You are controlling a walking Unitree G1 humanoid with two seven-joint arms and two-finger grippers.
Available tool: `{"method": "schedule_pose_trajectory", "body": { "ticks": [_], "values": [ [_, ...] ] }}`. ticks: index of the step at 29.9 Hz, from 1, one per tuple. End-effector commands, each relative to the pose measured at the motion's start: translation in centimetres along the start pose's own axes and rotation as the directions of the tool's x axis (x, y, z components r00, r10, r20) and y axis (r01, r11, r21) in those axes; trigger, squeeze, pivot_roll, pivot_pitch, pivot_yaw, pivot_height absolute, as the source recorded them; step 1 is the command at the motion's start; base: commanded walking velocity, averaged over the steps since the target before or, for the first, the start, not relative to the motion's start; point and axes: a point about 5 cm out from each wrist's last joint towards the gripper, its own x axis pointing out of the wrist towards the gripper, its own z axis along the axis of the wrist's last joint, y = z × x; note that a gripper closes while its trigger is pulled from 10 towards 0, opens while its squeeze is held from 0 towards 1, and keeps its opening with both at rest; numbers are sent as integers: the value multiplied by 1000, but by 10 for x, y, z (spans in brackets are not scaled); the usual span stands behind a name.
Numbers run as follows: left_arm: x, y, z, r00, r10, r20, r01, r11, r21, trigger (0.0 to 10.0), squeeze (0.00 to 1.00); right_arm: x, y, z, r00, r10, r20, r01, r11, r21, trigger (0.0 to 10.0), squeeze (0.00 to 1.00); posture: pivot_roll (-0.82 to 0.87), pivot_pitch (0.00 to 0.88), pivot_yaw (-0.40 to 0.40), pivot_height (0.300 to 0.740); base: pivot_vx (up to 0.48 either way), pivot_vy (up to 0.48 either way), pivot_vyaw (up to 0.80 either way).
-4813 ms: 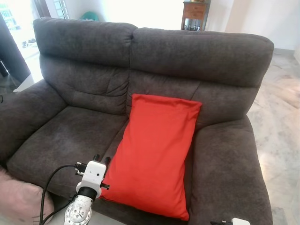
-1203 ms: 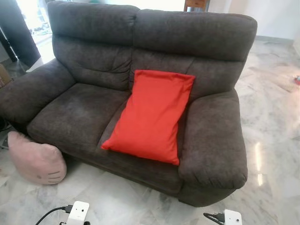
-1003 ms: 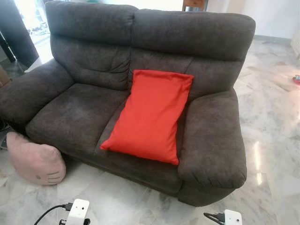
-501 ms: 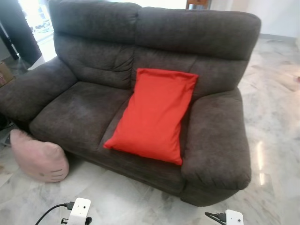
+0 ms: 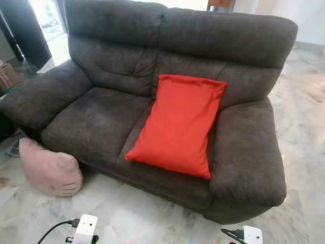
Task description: Move the pillow to the sofa from floor
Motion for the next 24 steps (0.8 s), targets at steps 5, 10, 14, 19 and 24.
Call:
{"method": "schedule_pose_trajectory", "body": {
  "ticks": [5, 10, 14, 19, 24],
  "values": [
    [0, 1, -1, 1000, 1, 1, -1, 1000, -5, 10000, 0, -1, -2, -3, 1000, -4, -8, 4, 1000, -1, 10000, 0, 76, 35, -10, 740, 0, 286, 0],
    [0, 1, -1, 1000, 4, 0, -4, 1000, -8, 10000, 0, -1, -2, -3, 1000, -3, -10, 3, 1000, -1, 10000, 0, 77, 35, -11, 740, 0, 282, 0],
    [-1, 2, -2, 1000, 7, -1, -7, 1000, -11, 10000, 0, -1, -2, -3, 1000, -2, -11, 2, 1000, -2, 10000, 0, 77, 35, -11, 740, 0, 281, 0],
    [-1, 2, -2, 1000, 8, -2, -8, 1000, -13, 10000, 0, -1, -2, -3, 1000, -2, -10, 2, 1000, -1, 10000, 0, 78, 38, -12, 740, 0, 282, 0],
    [-1, 2, -2, 1000, 5, 0, -5, 1000, -13, 10000, 0, -1, -3, -3, 1000, -2, -10, 2, 1000, -1, 10000, 0, 76, 39, -12, 740, 0, 286, 0]
  ]
}}
